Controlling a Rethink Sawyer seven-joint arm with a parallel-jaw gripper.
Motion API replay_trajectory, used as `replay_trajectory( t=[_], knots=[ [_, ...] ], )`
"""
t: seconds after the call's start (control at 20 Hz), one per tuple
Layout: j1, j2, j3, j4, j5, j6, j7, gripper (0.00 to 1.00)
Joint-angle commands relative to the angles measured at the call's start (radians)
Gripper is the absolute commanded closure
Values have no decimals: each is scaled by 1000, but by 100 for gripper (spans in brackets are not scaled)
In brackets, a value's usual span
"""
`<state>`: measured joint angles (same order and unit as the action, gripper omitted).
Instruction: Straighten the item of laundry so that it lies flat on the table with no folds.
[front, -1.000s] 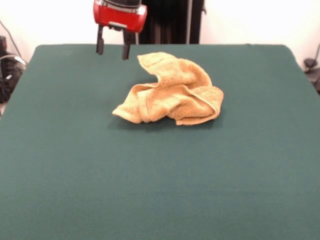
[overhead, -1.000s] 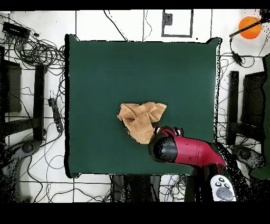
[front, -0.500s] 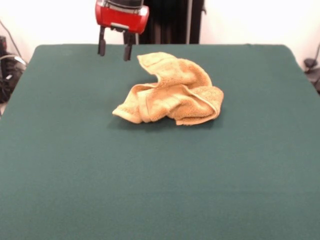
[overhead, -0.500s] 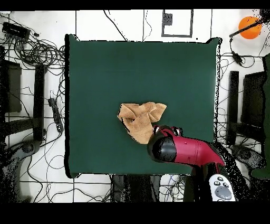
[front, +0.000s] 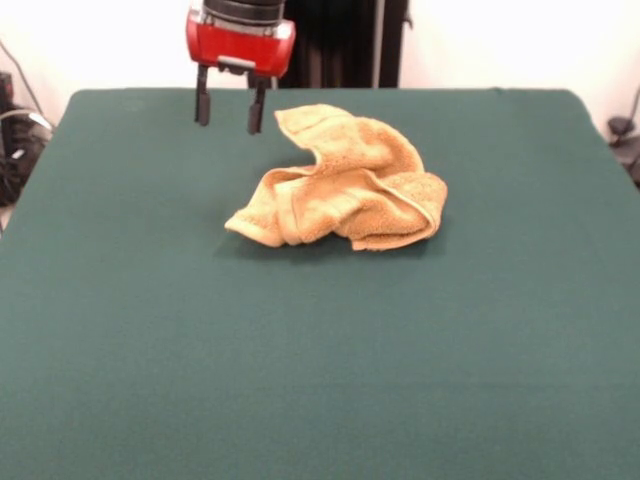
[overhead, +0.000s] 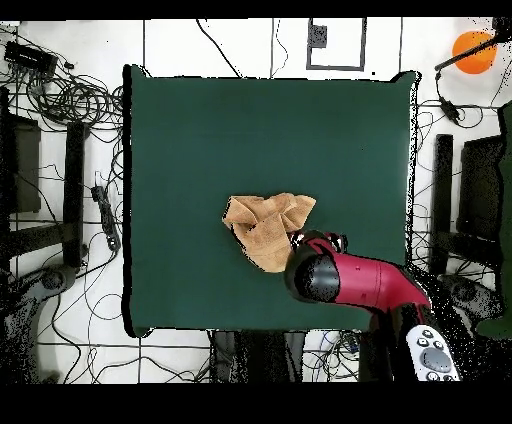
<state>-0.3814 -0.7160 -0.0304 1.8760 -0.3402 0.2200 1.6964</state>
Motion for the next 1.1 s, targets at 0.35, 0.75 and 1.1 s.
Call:
replay_trajectory(
  t=[0.35,0.75,1.1],
  knots=[
    [-54,46,230,115,-10,-65,89,0],
    [-38,53,213,94,-8,-27,90,0],
    [-14,7,190,105,4,12,98,0]
  ],
)
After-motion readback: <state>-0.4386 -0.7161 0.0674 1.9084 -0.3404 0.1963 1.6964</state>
